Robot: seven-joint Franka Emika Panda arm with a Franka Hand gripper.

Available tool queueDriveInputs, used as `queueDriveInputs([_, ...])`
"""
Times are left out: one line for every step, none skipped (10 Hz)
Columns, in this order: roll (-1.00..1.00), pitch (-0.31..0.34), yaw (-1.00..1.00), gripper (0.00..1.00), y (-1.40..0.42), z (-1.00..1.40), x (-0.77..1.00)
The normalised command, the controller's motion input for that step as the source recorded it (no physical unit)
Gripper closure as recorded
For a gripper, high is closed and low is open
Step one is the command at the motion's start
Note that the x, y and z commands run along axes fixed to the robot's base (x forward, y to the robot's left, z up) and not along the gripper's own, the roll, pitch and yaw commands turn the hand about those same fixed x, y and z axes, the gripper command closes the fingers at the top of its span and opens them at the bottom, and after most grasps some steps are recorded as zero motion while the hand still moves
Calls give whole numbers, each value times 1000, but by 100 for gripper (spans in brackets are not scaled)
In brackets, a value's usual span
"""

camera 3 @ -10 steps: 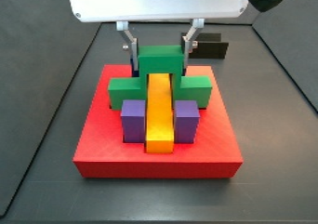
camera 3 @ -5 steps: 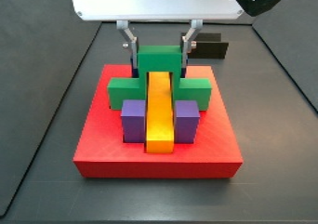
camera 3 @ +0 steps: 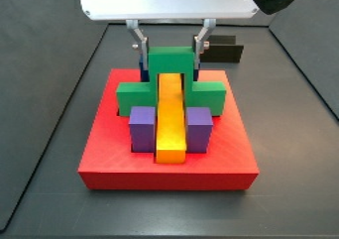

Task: Pick up the green object. Move up. Place the green object on the fixture. Regrasp the green object. Move to above the board. Insert the green object.
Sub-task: Insert the green object.

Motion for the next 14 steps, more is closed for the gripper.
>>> queueDriveInputs([0,117,-29,100,0,114,23])
queueDriveInputs([29,154,-134,100,0,111,11])
queueDriveInputs([90,131,-157,100,-51,40,0])
queueDriveInputs([154,121,-60,100,-23,0,0])
queueDriveInputs([163,91,0,100,-3,0,0])
queueDriveInputs([24,9,0,100,0,0,0])
queueDriveInputs([10,0,0,100,-14,0,0])
queueDriveInputs([200,0,60,100,-86,0,0])
queueDriveInputs([434,-24,71,100,-226,194,-54])
queueDriveInputs([500,-13,86,100,-183,274,0])
queueDriveInputs([500,-24,97,100,-160,286,0])
queueDriveInputs([500,0,74,100,-229,163,-3])
queueDriveInputs([359,0,54,100,-146,9,0])
queueDriveInputs([13,0,0,100,0,0,0])
